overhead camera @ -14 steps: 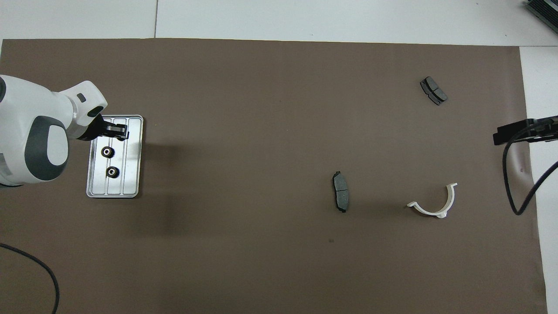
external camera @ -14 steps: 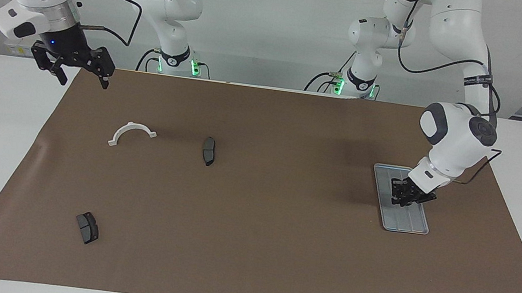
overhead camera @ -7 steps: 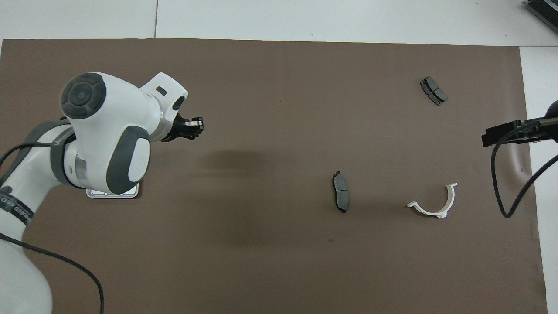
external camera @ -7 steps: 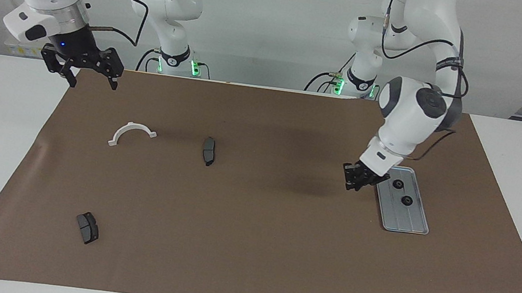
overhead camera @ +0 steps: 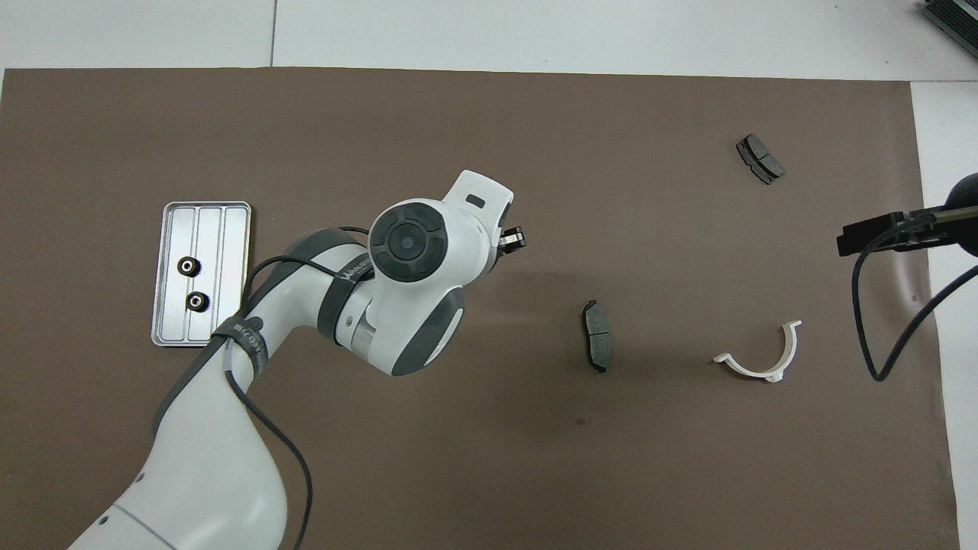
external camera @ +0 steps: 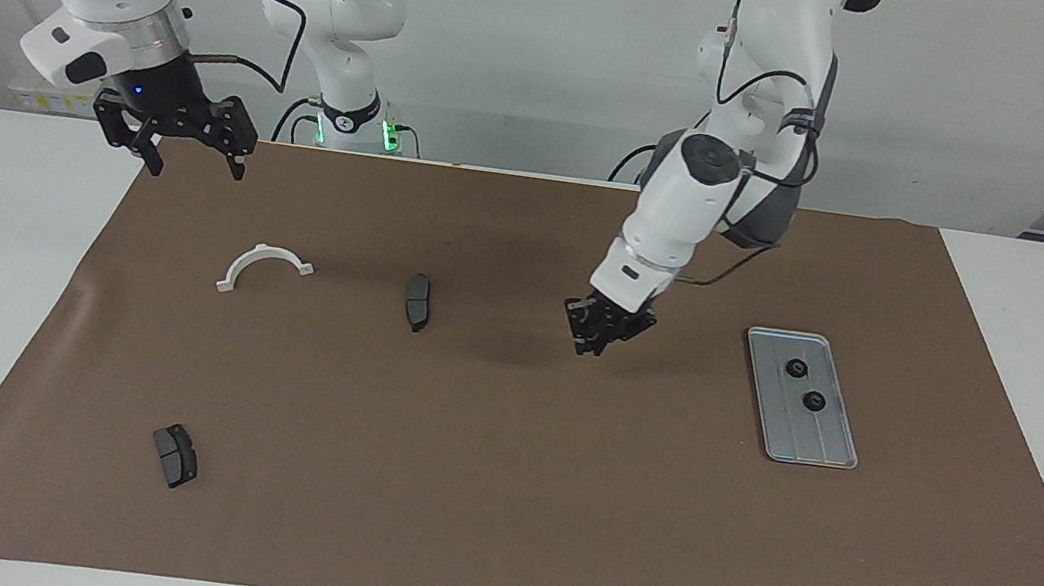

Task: Place bearing gear from tray to pile
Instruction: 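Carry the gear to mid-table with the left gripper and release it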

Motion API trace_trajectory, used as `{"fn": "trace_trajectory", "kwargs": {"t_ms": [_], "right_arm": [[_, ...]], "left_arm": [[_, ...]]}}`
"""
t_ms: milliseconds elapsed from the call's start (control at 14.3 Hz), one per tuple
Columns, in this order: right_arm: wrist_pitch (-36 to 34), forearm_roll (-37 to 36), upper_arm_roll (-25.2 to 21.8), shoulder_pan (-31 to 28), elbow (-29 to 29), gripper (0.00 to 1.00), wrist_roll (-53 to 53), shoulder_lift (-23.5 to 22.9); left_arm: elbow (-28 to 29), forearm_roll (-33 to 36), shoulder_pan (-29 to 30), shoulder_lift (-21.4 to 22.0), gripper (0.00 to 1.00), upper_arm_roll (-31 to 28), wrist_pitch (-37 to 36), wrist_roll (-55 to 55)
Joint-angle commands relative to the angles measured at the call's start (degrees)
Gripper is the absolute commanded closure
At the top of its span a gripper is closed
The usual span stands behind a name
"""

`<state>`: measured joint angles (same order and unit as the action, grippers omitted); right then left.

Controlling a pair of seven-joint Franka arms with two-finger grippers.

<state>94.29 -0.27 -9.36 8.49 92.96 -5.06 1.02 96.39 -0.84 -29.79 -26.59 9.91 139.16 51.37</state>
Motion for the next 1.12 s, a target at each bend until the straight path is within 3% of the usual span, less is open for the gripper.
{"fn": "trace_trajectory", "kwargs": {"t_ms": [0, 280, 350, 420, 491, 701, 841, 1051], "right_arm": [[4.04, 0.98, 0.13, -0.05, 4.07, 0.00, 0.84, 1.79], [5.28, 0.98, 0.13, 0.83, 4.78, 0.00, 1.89, 1.26], [5.89, 0.98, 0.22, 1.61, 4.78, 0.00, 2.86, 1.00], [7.29, 1.06, 0.22, 2.92, 4.78, 0.00, 4.78, 0.56], [8.26, 1.15, 0.22, 3.81, 4.69, 0.00, 7.24, -0.14], [12.30, 2.64, 0.22, 5.66, 4.43, 0.00, 9.72, -2.95], [13.63, 2.65, 0.31, 8.10, 3.90, 0.00, 10.33, -4.79], [17.49, 1.42, 0.31, 13.47, 1.89, 0.00, 17.69, -9.53]], "left_arm": [[-5.60, 1.81, -0.97, -5.31, 1.00, -1.12, 4.68, 3.12], [-7.26, 2.42, -1.06, -10.24, 1.00, -1.20, 5.86, 3.38], [-7.27, 2.33, -0.97, -10.24, 0.82, -1.20, 5.77, 3.38], [-7.27, 2.33, -1.06, -10.15, 0.06, -1.20, 5.33, 3.38], [-7.62, 2.50, -0.71, -9.80, 0.00, -1.38, 4.63, 3.12], [-8.94, 2.51, 3.59, -3.15, 0.00, -1.29, -6.43, 2.42], [-6.58, 2.42, 6.21, 1.60, 0.00, -1.29, -9.68, 2.07], [-1.31, 1.89, 14.55, 8.64, 0.00, -1.12, -17.49, -8.88]]}}
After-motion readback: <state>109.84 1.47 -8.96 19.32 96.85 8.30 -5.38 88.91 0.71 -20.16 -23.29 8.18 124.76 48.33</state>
